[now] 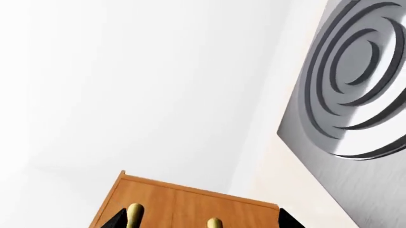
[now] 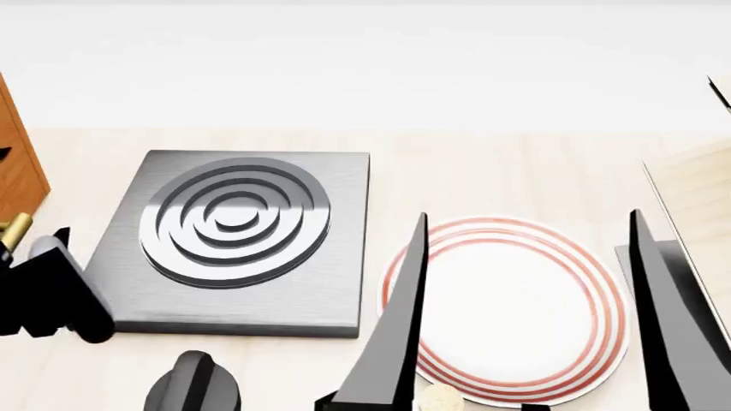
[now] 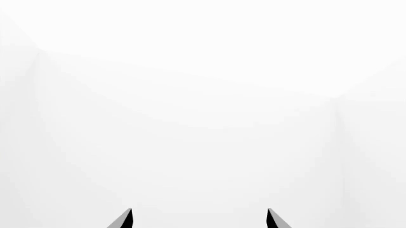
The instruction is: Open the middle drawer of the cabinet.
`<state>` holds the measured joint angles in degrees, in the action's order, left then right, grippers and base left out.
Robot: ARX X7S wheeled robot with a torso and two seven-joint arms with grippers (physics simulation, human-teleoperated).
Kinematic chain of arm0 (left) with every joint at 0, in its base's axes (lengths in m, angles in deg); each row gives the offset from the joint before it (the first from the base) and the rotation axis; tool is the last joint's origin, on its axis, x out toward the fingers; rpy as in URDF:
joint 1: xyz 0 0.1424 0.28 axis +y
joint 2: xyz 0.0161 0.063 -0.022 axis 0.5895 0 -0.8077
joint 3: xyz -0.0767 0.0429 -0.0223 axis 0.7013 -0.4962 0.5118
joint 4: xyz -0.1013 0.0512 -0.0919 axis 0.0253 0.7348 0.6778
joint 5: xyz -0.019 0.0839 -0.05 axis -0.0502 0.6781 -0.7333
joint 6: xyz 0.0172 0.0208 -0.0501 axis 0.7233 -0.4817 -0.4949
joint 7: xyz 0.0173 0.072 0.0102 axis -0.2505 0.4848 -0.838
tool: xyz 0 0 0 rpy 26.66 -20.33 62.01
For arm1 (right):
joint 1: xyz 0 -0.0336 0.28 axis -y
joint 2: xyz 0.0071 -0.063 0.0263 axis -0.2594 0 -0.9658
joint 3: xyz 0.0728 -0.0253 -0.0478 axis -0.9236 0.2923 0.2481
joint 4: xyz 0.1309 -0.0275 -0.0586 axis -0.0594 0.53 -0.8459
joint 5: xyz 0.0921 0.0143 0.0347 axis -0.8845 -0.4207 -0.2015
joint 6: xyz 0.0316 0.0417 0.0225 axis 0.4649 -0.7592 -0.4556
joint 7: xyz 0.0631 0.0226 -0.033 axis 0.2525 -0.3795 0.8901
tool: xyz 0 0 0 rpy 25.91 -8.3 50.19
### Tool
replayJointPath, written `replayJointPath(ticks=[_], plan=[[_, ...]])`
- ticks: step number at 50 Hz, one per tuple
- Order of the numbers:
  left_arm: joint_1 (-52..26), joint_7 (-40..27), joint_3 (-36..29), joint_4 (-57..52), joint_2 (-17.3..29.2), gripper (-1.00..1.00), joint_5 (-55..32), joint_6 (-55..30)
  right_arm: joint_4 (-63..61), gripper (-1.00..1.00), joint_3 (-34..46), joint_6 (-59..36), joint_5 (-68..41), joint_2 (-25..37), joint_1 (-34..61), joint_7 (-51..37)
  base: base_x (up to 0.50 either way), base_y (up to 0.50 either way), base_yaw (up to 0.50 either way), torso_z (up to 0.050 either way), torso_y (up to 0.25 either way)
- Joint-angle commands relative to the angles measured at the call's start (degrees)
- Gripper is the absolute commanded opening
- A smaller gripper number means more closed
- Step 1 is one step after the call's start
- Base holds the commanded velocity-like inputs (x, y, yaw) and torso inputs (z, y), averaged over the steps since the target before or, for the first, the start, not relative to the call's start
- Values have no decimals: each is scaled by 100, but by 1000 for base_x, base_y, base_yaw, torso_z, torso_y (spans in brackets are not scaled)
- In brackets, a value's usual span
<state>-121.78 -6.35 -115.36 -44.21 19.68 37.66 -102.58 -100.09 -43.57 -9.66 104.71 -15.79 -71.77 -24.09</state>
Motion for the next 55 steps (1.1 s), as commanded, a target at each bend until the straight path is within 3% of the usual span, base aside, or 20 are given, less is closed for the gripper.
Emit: replayJointPath(ticks=[1, 55], plan=[[154, 183, 40, 267, -210, 100, 138, 24, 0, 100, -162, 29, 59, -119, 9, 158, 0, 0, 0, 0, 0], [206, 213, -398, 1295, -518, 100, 755, -9, 0, 100, -141, 6, 76, -118, 11, 193, 0, 0, 0, 0, 0]])
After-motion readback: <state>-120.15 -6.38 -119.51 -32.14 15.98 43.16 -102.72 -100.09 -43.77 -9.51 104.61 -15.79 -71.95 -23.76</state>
